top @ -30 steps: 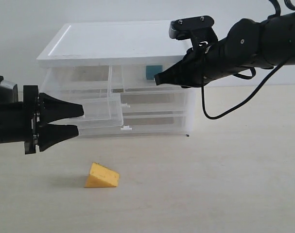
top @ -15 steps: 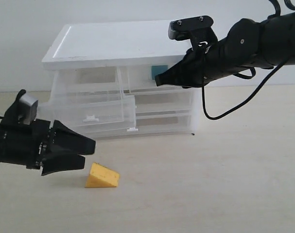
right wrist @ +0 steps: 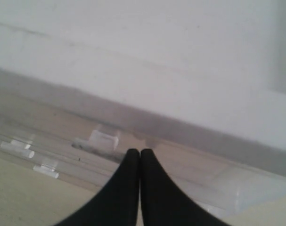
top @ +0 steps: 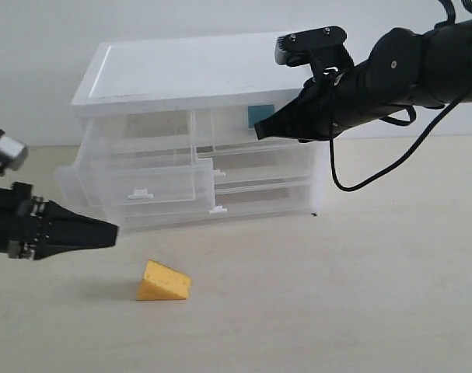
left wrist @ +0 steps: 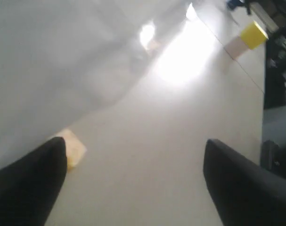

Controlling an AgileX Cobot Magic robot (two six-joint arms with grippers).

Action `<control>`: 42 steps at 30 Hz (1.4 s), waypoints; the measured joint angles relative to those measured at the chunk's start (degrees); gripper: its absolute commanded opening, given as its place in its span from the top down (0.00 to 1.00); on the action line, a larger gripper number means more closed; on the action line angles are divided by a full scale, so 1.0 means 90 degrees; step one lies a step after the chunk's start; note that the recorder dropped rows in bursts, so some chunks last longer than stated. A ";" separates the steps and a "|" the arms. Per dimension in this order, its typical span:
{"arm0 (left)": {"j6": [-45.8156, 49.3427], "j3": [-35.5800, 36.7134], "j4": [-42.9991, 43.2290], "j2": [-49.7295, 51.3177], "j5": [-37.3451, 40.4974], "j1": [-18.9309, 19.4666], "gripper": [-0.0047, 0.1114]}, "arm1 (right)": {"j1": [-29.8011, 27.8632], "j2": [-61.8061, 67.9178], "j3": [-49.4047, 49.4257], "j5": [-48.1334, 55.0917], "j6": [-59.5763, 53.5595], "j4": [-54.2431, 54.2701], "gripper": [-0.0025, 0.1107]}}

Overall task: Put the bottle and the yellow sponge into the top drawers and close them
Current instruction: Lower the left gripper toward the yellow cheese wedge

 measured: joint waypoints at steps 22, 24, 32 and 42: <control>-0.0427 0.0803 -0.0031 -0.0914 -0.0361 0.0505 0.32 | 0.0011 0.0011 0.0000 0.0000 -0.0168 0.0193 0.98; -0.0361 0.1034 -0.0031 -0.0988 -0.0361 0.0417 0.32 | 0.0011 0.0011 0.0000 0.0016 -0.0168 0.0193 0.98; 0.1826 0.1577 -0.0002 -0.1292 0.0555 -0.0679 0.32 | 0.0011 0.0011 0.0000 0.0068 -0.0168 0.0203 0.98; 0.4558 0.1628 0.0032 -0.1378 0.2889 -0.0947 0.32 | 0.0011 0.0011 0.0000 0.0107 -0.0255 0.0203 0.98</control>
